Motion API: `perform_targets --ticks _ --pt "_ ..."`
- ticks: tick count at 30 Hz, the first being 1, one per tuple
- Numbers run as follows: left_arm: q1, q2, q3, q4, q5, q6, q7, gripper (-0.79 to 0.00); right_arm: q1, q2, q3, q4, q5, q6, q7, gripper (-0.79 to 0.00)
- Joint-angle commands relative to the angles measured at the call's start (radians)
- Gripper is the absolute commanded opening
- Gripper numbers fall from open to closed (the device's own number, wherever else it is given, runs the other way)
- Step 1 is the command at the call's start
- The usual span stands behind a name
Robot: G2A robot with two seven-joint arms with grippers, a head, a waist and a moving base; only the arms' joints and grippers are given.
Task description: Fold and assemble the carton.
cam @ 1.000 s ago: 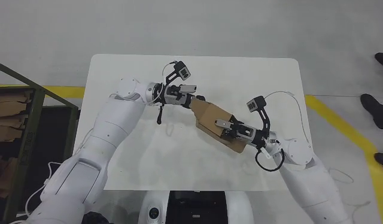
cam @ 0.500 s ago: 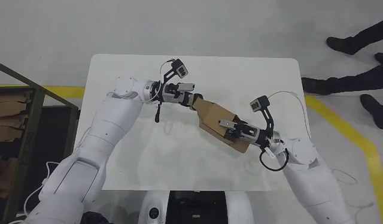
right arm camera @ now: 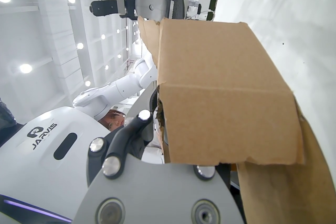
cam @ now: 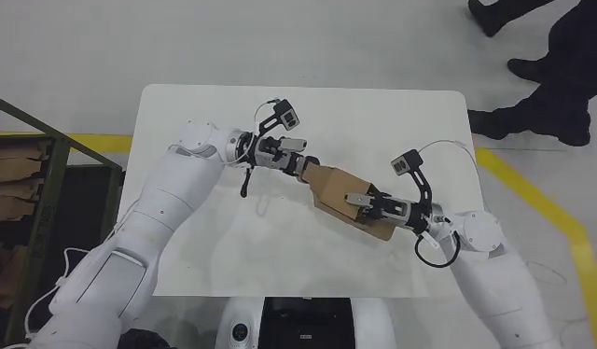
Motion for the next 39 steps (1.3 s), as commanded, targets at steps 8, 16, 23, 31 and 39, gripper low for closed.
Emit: perform_targets --ticks 8,16,23,31,39 --pt "-0.021 0.04 0.067 -0.018 -0.018 -0.007 0.0 0.0 0.0 0.005 0.015 0.016 0.032 0.002 0.029 -0.785" --pt "-0.044 0.069 0.135 -0.041 -0.06 -0.028 0.0 0.0 0.008 0.009 0.016 0.024 0.031 0.014 0.049 -0.785" --pt "-0.065 0.093 0.189 -0.055 -0.092 -0.04 0.0 0.0 0.023 0.009 0.013 0.043 0.044 0.019 0.045 -0.785" --pt "-0.078 0.111 0.217 -0.057 -0.125 -0.04 0.0 0.0 0.033 0.009 0.003 0.057 0.047 0.018 0.046 -0.785" --pt "-0.093 0.115 0.233 -0.052 -0.132 -0.04 0.0 0.0 0.029 0.009 -0.014 0.048 0.039 0.016 0.049 -0.785"
